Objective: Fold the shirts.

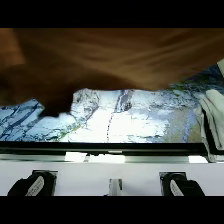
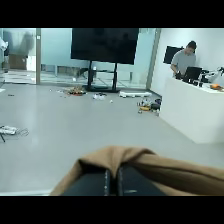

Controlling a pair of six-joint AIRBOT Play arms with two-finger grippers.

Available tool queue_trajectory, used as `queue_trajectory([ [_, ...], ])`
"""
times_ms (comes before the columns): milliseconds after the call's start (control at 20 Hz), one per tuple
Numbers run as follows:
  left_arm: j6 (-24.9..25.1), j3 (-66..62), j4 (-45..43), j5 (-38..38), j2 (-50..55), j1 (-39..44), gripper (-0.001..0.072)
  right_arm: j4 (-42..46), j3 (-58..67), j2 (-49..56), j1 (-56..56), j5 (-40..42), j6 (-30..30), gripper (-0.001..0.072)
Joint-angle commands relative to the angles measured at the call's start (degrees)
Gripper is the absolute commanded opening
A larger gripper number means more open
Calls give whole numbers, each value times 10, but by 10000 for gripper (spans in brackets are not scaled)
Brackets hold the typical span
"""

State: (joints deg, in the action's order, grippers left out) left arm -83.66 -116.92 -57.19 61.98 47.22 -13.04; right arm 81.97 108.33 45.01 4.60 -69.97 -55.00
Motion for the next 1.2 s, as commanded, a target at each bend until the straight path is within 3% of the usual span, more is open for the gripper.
queue_trajectory([
  [0,7,-15,-24,85,3,0,34,23,10,-11,0,-45,-5,24],
  [100,7,-15,-33,135,20,0,34,28,10,1,0,-71,-5,24],
  [250,20,-15,-45,147,50,0,34,38,9,38,0,-114,-6,24],
  [400,20,37,-54,199,111,0,35,52,-6,127,0,-201,-6,25],
  [500,37,107,-54,208,154,0,35,52,-47,200,0,-212,7,25],
  [600,53,201,-53,170,201,4,35,52,-89,279,0,-176,8,25],
  [750,86,305,-37,55,272,25,36,49,-97,396,0,-56,-22,26],
  [1000,102,319,52,-93,385,59,37,5,-97,468,0,158,-161,27],
  [1150,101,319,61,-156,426,83,38,-12,-97,499,0,217,-182,27],
])
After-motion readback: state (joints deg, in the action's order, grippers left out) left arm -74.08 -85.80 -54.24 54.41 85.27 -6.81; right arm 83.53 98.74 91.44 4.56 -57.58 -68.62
